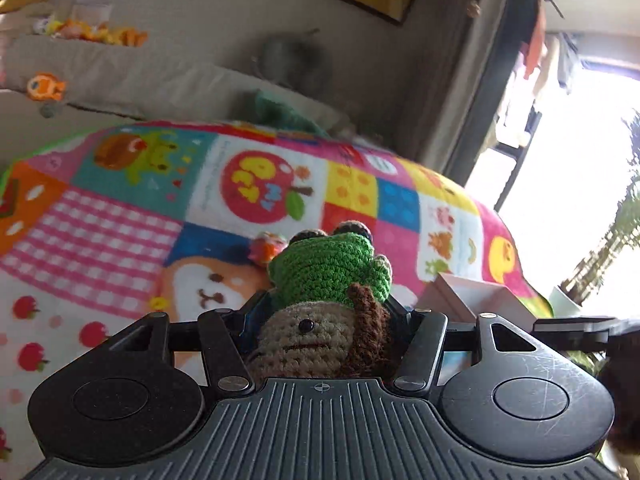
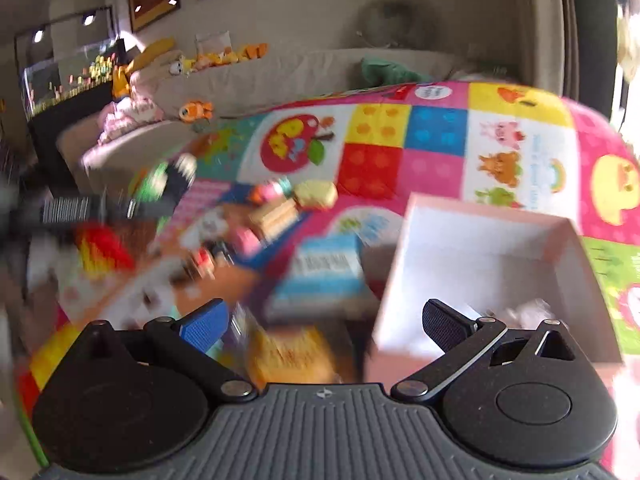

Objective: Organize objects
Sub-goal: 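Carry the crocheted doll with the left tool while the right tool grasps the yellow bread bag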

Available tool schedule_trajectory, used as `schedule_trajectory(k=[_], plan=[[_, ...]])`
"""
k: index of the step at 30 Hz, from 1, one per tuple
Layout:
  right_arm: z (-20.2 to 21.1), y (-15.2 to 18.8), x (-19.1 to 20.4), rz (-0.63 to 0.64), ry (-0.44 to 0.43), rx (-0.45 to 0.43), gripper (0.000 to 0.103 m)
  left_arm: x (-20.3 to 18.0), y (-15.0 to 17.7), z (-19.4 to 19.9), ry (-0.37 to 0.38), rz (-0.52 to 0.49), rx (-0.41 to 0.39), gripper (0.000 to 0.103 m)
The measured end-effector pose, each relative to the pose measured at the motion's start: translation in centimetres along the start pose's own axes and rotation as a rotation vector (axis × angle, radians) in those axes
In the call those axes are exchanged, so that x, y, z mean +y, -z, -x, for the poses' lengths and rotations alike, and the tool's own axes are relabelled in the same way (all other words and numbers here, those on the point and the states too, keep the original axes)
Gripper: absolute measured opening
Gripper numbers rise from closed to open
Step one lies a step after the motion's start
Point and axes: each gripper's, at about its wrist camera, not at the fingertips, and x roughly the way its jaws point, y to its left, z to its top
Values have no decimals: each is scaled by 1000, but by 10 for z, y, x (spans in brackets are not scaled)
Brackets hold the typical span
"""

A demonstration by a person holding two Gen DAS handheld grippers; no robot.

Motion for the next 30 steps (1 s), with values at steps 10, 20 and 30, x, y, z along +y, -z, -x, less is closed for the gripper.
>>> schedule_trajectory(k=[10,20,30], plan=[[-221,-115,55,7,87,181,103,56,45,-8,4,223,-87,63],[-339,-129,77,236,207,317,59,62,48,-13,11,251,-65,63],[-229,-74,38,164,159,429,58,56,49,-21,23,233,35,63]])
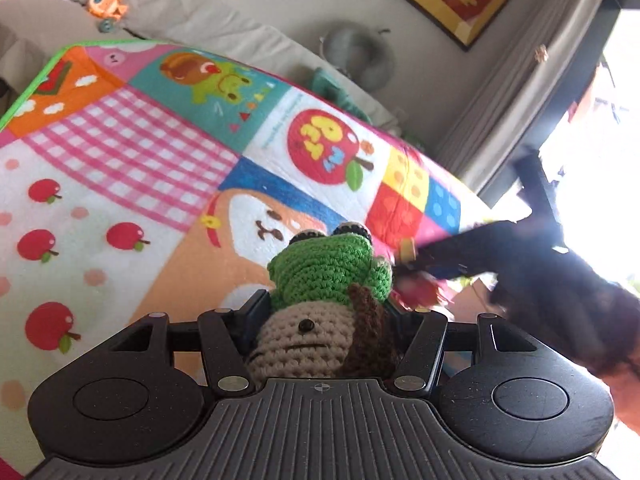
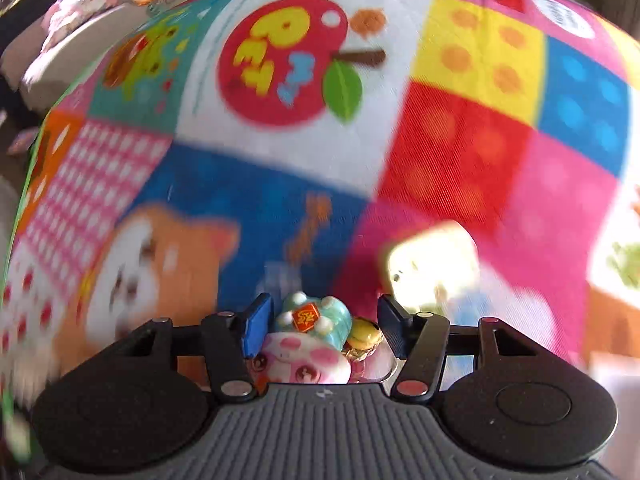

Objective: Organize objects
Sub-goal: 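Carry the crocheted doll with the left tool while the right tool grasps the yellow bread bag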

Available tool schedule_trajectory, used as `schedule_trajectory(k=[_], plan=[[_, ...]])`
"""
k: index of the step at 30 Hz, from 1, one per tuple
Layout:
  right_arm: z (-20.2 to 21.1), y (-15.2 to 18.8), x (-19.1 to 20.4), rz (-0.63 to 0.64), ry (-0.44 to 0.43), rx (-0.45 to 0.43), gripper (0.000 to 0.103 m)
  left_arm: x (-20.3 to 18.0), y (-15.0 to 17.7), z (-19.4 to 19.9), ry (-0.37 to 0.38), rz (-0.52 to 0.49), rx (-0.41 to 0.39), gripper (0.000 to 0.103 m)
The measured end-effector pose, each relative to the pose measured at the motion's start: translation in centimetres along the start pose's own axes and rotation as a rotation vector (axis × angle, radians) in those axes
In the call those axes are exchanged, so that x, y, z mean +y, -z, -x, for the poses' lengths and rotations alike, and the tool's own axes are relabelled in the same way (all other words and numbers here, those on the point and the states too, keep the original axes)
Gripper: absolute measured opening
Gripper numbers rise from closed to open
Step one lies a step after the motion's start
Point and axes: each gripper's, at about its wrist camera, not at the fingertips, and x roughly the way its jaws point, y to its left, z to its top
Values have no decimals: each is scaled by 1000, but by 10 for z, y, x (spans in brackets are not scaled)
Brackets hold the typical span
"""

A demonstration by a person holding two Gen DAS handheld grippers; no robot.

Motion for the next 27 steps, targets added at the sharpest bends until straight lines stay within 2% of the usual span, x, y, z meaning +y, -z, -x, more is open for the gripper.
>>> schedule_trajectory(k=[3,5,8,11,14,16,20,21,23,27], plan=[[34,32,2,25,8,-36,57,-9,3,-7,32,-29,56,63],[64,54,6,42,37,-133,58,-16,5,-12,70,-32,104,63],[103,88,16,102,71,-242,66,-26,9,-22,118,-40,158,63],[131,126,27,183,81,-271,74,-35,14,-30,170,-34,216,63],[146,170,31,234,71,-232,78,-44,20,-36,199,-19,250,63],[149,197,30,219,52,-193,78,-50,21,-32,190,-10,236,63],[143,245,22,158,-34,-119,77,-57,14,-12,140,12,136,63],[141,253,22,154,-49,-117,71,-59,12,-5,125,15,113,63],[138,259,20,131,-83,-126,62,-62,10,6,98,28,81,63],[127,250,26,120,-61,-251,60,-68,9,26,28,43,48,63]])
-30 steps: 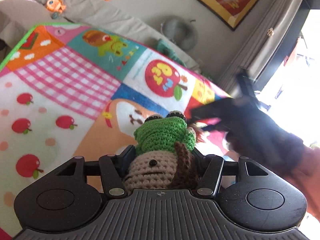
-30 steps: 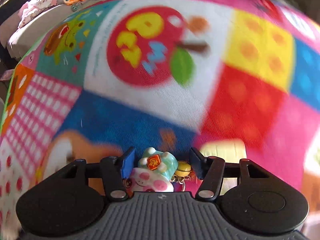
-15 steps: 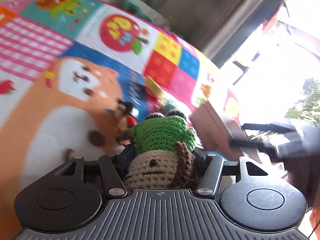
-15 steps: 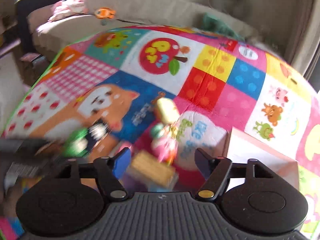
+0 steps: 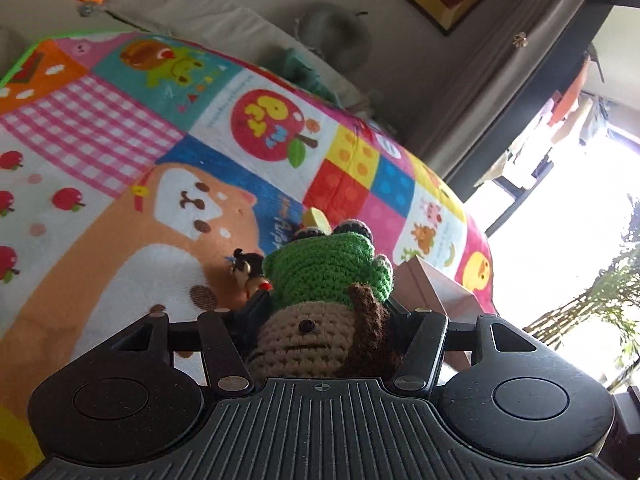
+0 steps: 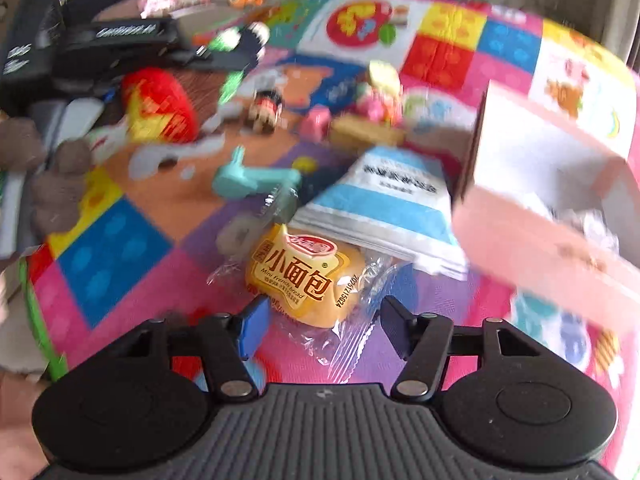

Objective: Organize objects
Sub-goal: 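Carry the crocheted doll with the left tool while the right tool grasps the yellow bread bag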

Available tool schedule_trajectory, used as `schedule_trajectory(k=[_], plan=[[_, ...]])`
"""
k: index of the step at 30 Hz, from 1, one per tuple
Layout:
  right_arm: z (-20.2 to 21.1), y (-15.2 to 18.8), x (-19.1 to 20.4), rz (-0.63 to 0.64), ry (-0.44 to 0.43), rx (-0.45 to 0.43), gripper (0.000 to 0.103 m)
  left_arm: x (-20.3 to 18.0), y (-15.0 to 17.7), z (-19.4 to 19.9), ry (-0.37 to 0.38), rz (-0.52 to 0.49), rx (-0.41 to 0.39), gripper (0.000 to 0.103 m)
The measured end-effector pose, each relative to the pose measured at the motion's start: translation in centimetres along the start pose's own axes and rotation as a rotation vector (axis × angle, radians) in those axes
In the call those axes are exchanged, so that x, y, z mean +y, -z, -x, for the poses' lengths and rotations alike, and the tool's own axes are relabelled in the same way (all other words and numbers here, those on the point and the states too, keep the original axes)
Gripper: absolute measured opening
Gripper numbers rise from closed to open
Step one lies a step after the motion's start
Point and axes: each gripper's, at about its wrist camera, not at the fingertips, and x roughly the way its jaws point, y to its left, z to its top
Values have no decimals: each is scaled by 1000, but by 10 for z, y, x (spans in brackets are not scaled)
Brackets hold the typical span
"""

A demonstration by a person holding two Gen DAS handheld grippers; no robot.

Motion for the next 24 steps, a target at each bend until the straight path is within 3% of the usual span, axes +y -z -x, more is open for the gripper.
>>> schedule_trajectory(k=[6,9,10,14,16,21,24], plan=[[0,-4,6,-5,2,-129,60,-11,8,20,-94,-70,-9,63],[19,6,7,19,20,-201,78,-10,11,23,-125,-71,-12,63],[21,8,9,35,31,-214,79,-9,11,25,-127,-63,-17,63],[20,7,17,90,15,-219,79,-12,8,33,-150,-87,-56,63],[10,2,26,149,47,-223,79,-15,7,35,-156,-120,-59,63],[-34,-18,39,221,59,-158,79,-17,7,41,-140,-141,-41,63],[-40,-22,42,208,58,-126,80,-20,12,43,-150,-159,-21,63]])
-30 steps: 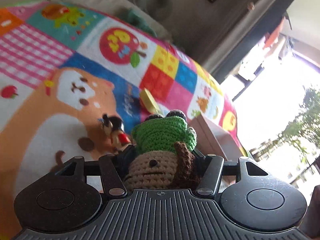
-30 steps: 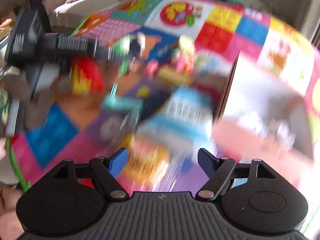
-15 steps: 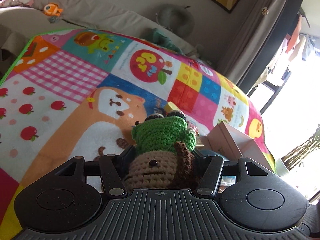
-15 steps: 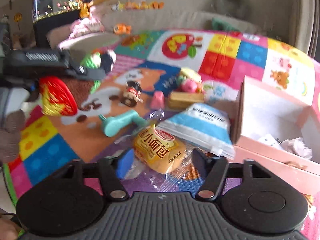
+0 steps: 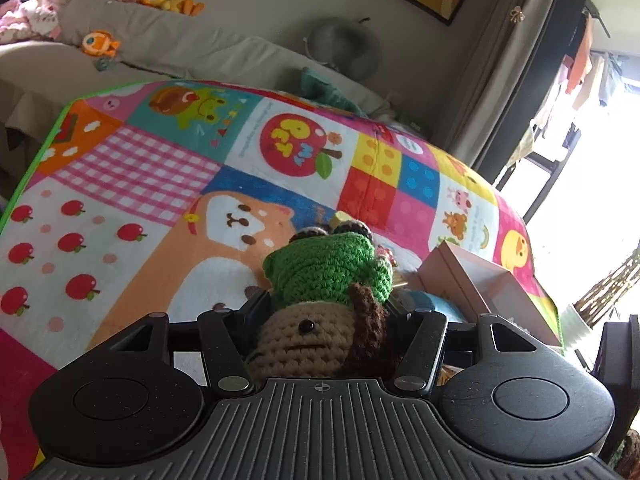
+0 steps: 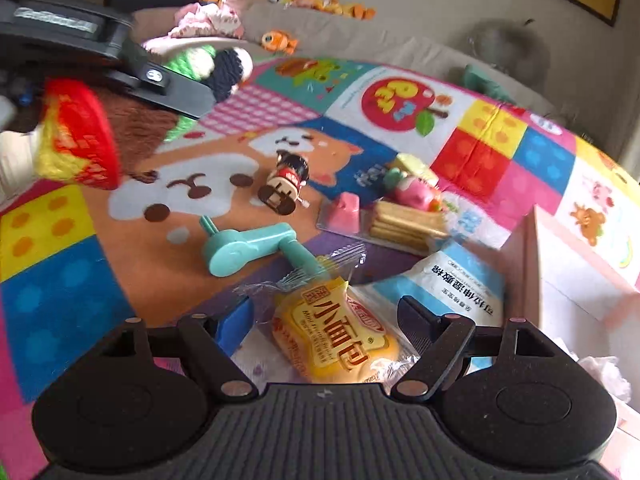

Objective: Organize objects
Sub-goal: 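Carry the crocheted doll with the left tool while the right tool grasps the yellow bread bag, then lower the doll into the pink box with the left tool while the right tool drops the bread bag in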

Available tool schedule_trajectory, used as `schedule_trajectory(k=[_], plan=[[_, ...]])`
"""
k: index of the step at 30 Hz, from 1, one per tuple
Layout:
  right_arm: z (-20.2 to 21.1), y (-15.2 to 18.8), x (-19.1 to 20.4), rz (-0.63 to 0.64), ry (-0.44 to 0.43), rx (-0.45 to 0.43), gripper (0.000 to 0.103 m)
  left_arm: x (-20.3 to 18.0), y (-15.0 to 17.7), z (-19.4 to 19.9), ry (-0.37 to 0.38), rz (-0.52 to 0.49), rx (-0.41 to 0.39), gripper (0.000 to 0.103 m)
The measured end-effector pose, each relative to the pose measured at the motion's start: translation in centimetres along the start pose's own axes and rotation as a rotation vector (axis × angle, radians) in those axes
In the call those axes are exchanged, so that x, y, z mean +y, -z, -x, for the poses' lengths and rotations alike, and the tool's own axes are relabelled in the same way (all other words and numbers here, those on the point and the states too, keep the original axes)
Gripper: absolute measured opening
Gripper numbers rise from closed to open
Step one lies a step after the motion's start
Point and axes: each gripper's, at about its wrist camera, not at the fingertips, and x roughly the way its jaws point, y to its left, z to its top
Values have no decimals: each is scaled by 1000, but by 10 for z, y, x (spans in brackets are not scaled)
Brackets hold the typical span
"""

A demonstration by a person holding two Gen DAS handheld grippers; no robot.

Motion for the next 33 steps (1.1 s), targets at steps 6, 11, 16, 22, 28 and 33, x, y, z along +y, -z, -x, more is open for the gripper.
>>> schedule_trajectory(k=[6,11,16,22,28,33], plan=[[49,21,1,-66,-115,39,64,-29,22,5,5,-147,77,63],[92,52,3,-51,-107,53,63,-54,43,7,37,-228,152,63],[122,65,-21,-166,-123,-13,79,-67,50,10,42,-248,171,63],[96,56,-63,-409,-166,14,79,-63,49,4,49,-219,182,63],[24,13,-74,-510,-229,4,80,-41,43,-9,12,-148,197,63],[18,-7,-69,-414,-222,0,80,-18,35,-6,-22,-109,175,63]])
